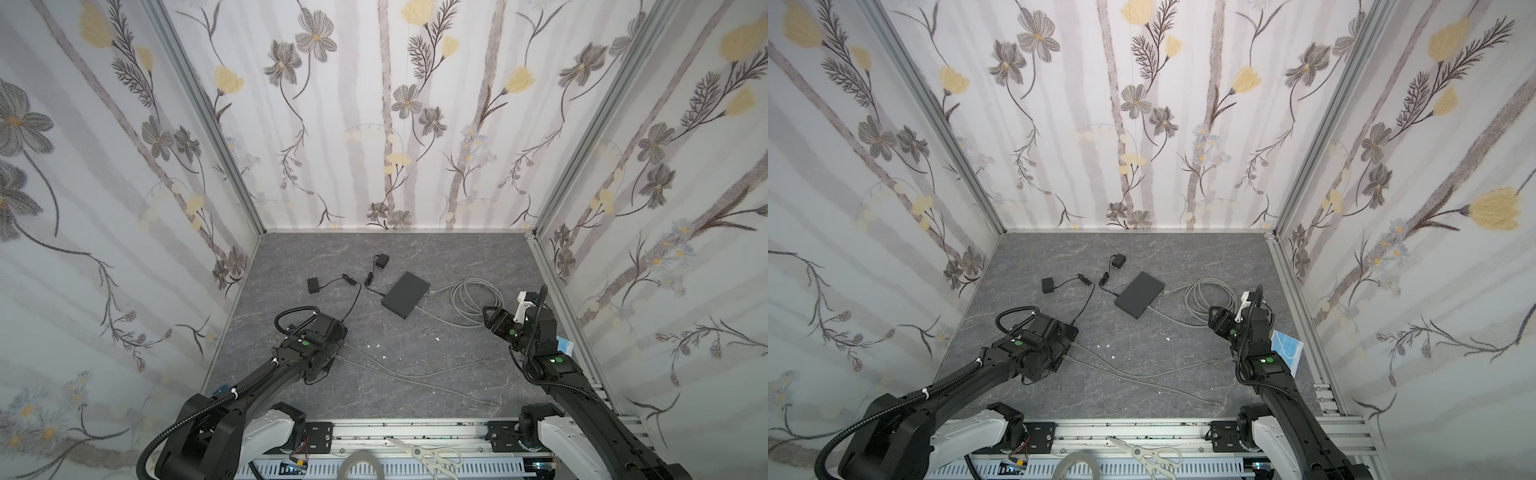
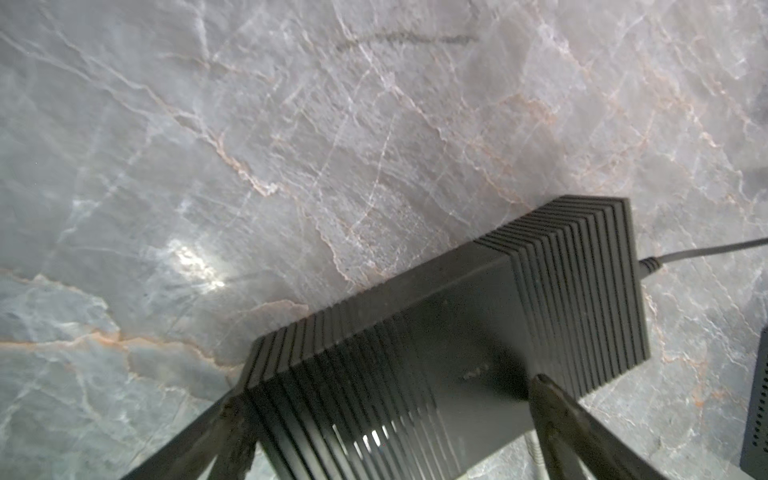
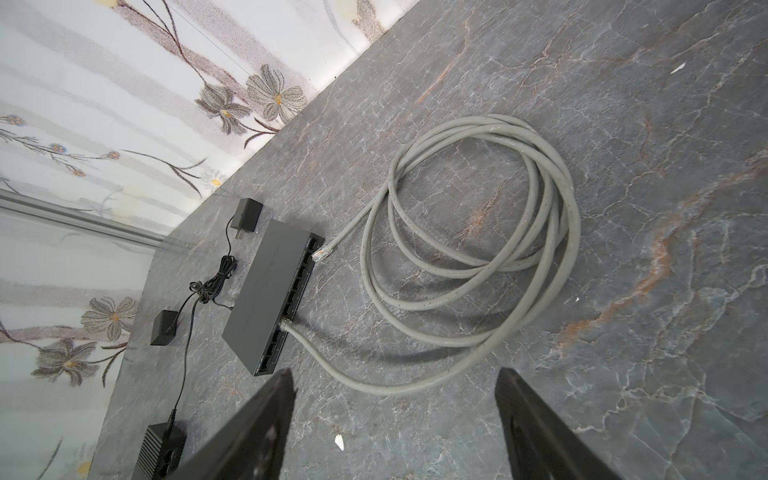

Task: Insert the plug into the switch port

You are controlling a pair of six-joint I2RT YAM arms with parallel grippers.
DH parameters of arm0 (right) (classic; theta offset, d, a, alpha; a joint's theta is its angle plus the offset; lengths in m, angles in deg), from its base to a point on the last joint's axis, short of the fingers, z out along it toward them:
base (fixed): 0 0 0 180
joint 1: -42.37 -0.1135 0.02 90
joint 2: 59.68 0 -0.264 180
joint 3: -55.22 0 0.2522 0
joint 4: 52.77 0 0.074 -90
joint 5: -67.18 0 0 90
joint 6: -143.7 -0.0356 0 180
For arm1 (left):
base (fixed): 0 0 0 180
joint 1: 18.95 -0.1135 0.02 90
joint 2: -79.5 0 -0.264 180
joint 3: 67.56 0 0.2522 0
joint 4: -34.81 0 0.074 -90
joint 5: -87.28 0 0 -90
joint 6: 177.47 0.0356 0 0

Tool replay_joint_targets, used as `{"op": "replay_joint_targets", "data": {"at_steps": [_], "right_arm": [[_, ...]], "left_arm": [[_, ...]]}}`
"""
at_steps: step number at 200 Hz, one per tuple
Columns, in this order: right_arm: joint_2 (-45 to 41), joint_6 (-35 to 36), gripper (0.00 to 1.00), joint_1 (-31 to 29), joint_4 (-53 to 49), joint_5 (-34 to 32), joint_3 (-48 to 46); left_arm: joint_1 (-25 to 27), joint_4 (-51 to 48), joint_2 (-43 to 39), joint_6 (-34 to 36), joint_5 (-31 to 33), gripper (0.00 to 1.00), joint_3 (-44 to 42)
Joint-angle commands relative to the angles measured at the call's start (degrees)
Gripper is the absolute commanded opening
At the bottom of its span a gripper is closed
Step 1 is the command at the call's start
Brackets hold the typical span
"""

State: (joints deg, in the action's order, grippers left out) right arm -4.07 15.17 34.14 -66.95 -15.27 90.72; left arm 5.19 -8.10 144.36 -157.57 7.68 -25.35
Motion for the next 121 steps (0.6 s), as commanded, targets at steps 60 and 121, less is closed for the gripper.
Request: {"op": "replay_joint_targets", "data": {"at_steps": [60,121], "right_arm": [[1.6,0.4,0.77,0.1,0.9,0.8,0.8],[2.8,0.3,0.77,0.0,1.8,1.3,0.3]], "left_arm": [[-3.1,-0.4,3.4,1.7,-2.2,0.87,0.7],[-3.1,2.6,8.4,3.3,-3.9,0.98,2.3]]}}
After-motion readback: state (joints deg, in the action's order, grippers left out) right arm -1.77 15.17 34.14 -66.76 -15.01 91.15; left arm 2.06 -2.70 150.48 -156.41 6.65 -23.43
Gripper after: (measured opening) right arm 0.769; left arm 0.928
